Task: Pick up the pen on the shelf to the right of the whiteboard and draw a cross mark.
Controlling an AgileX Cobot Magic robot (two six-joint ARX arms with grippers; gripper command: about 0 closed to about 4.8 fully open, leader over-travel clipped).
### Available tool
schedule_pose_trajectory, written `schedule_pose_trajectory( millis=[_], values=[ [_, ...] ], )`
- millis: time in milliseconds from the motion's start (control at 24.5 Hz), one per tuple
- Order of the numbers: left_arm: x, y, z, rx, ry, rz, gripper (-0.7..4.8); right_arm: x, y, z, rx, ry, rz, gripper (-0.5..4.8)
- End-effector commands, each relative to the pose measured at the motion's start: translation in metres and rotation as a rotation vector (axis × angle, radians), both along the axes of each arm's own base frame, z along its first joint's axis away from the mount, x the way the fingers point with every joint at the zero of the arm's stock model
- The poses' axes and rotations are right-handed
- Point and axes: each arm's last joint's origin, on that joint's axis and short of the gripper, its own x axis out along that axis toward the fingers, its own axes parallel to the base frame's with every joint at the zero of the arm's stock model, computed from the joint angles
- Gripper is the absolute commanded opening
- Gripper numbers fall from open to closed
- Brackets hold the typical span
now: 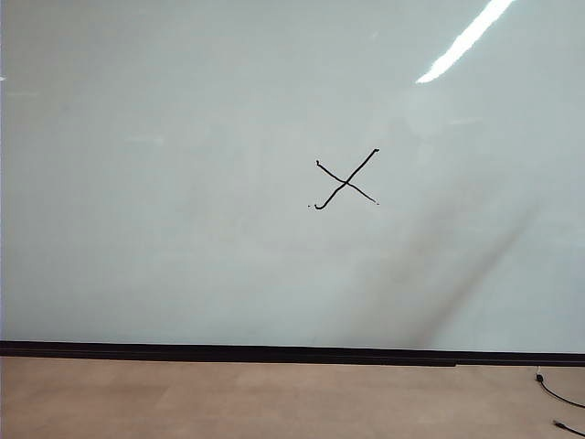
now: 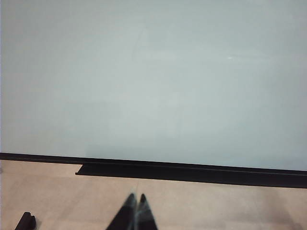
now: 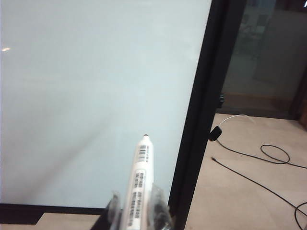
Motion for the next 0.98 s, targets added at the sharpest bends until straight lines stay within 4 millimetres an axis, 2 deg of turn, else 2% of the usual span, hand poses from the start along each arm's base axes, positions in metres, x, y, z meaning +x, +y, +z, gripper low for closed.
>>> schedule_pose_trajectory(
  millis=[41,981],
  values=[
    [-0.0001,-0.0001,0.0015,0.004,-0.008,-0.004,-0.05,-0.0008,-0.0005,0.0065,-0.003,-0.058,-0.016,-0.05],
    [-0.0001,-0.0001,0.0015,0.004,-0.008,-0.004,-0.05,-0.0010,-0.0007,0.0074,-0.004,-0.067,-0.025,-0.04]
  ],
)
